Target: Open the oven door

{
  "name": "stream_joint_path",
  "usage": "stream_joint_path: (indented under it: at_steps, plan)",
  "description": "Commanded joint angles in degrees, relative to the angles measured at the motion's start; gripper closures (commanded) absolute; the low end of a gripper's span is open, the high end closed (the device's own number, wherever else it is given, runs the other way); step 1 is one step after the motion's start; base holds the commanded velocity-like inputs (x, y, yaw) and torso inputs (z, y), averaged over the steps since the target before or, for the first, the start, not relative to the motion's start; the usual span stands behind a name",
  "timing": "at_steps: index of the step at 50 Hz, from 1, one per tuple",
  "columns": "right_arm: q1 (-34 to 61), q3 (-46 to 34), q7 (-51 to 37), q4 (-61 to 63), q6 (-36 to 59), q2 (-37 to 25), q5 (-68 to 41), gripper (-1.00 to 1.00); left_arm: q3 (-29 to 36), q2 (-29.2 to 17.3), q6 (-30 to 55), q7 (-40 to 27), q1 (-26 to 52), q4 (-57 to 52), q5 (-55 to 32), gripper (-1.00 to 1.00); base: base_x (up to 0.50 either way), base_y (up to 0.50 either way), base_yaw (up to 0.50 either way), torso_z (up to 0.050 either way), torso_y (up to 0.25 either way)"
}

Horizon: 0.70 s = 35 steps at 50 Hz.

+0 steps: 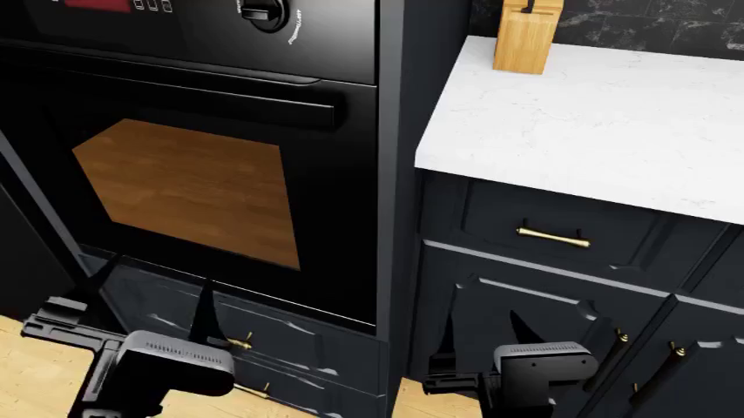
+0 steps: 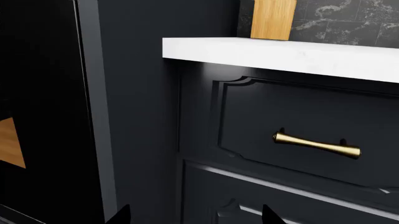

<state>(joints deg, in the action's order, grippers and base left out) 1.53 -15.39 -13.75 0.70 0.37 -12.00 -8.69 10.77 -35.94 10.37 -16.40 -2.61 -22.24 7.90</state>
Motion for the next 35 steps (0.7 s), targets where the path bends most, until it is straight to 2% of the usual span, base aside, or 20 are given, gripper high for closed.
stream_joint_path:
  at_steps: [1, 7, 11, 21, 35]
  plan:
    - [0.01, -0.37, -0.27, 0.32, 0.5, -0.28, -0.15, -1.0, 0.21, -14.19, 1.18, 0.45, 7.62, -2.63, 17.99, -1.0, 0.0, 0.0, 0.0, 0.0, 0.0]
    - [0.07, -0.44, -0.51, 0.27, 0.45, -0.38, -0.24, -1.0, 3.2, -16.5, -0.82, 3.21, 19.58, 0.23, 24.48, -1.0, 0.0, 0.0, 0.0, 0.0, 0.0]
    - [0.1, -0.53, -0.59, 0.38, 0.46, -0.47, -0.32, -1.0, 5.28, -16.33, -2.28, 5.29, 24.82, 1.17, 26.2, -1.0, 0.0, 0.0, 0.0, 0.0, 0.0]
    - [0.23, -0.85, -0.94, 0.25, 0.44, -0.63, -0.25, -1.0, 10.5, -15.54, -6.21, 8.14, 31.15, 4.35, 30.1, -1.0, 0.0, 0.0, 0.0, 0.0, 0.0]
    - [0.3, -1.11, -1.37, 0.52, 0.63, -0.94, -0.44, -1.0, 14.12, -14.47, -10.37, 11.01, 38.1, 7.39, 32.14, -1.0, 0.0, 0.0, 0.0, 0.0, 0.0]
